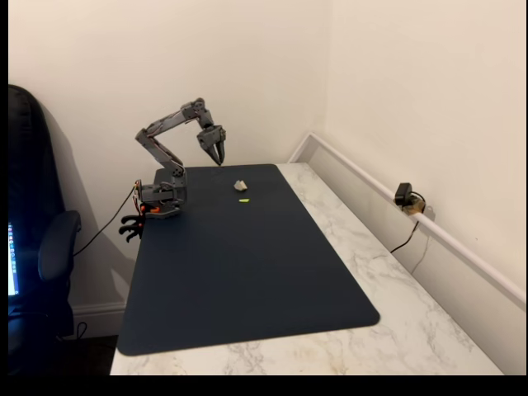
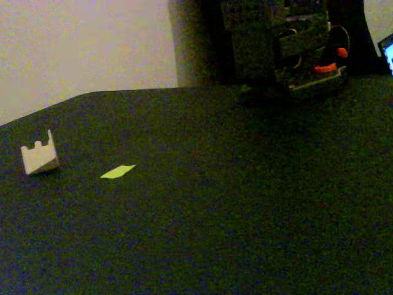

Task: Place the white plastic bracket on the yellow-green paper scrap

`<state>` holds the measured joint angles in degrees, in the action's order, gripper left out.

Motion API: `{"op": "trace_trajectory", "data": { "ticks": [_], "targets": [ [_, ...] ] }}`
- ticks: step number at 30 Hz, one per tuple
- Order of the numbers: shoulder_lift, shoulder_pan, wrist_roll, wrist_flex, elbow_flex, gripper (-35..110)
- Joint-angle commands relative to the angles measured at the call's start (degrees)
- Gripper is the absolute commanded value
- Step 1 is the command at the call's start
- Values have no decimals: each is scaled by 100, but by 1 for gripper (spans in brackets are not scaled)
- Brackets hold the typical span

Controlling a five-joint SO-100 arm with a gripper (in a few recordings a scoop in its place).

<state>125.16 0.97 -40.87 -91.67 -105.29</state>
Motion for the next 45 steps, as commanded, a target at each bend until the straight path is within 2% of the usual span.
{"op": "trace_trajectory", "data": {
  "ticks": [1,6,15,17,24,31,45],
  "targets": [
    [-431,-158,193,264,545,0],
    [-1424,-431,1204,387,1380,0],
    [-2760,-1661,1811,-132,2285,8],
    [-2830,-1907,1872,-35,2250,9],
    [-3164,-2522,1854,527,1916,30],
    [-3665,-2804,1740,1283,1617,36],
    [-4737,-3129,1679,1758,1687,39]
  ]
}}
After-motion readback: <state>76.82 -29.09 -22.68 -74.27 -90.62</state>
